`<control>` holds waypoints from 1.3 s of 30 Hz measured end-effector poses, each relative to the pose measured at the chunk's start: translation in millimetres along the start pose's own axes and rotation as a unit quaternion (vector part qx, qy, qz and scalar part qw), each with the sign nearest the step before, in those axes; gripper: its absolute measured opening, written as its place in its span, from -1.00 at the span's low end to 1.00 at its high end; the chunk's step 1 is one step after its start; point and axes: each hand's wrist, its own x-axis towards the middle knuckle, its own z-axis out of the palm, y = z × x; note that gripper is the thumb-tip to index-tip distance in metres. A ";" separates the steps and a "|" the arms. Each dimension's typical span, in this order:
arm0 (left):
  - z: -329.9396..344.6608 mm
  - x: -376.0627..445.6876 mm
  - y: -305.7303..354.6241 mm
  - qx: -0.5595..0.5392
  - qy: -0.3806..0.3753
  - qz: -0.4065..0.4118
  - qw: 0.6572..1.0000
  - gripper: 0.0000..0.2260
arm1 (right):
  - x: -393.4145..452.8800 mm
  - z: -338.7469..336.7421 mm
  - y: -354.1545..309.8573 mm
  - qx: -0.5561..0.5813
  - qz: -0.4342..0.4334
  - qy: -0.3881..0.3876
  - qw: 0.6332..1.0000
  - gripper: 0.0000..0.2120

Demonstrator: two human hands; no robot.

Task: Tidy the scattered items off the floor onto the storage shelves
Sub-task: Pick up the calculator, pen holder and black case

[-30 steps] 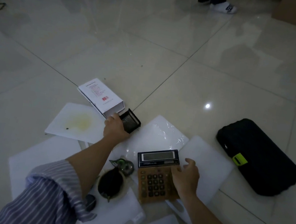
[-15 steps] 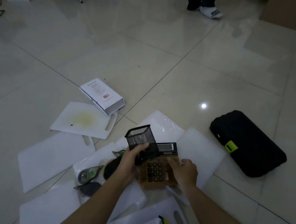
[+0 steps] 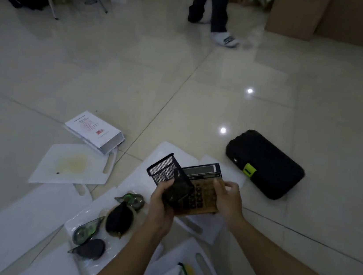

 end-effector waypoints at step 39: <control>615.8 -391.6 -132.3 0.245 -0.560 0.103 0.785 -0.52 | -447.2 -632.8 -144.9 0.234 -0.142 0.750 0.602 -0.82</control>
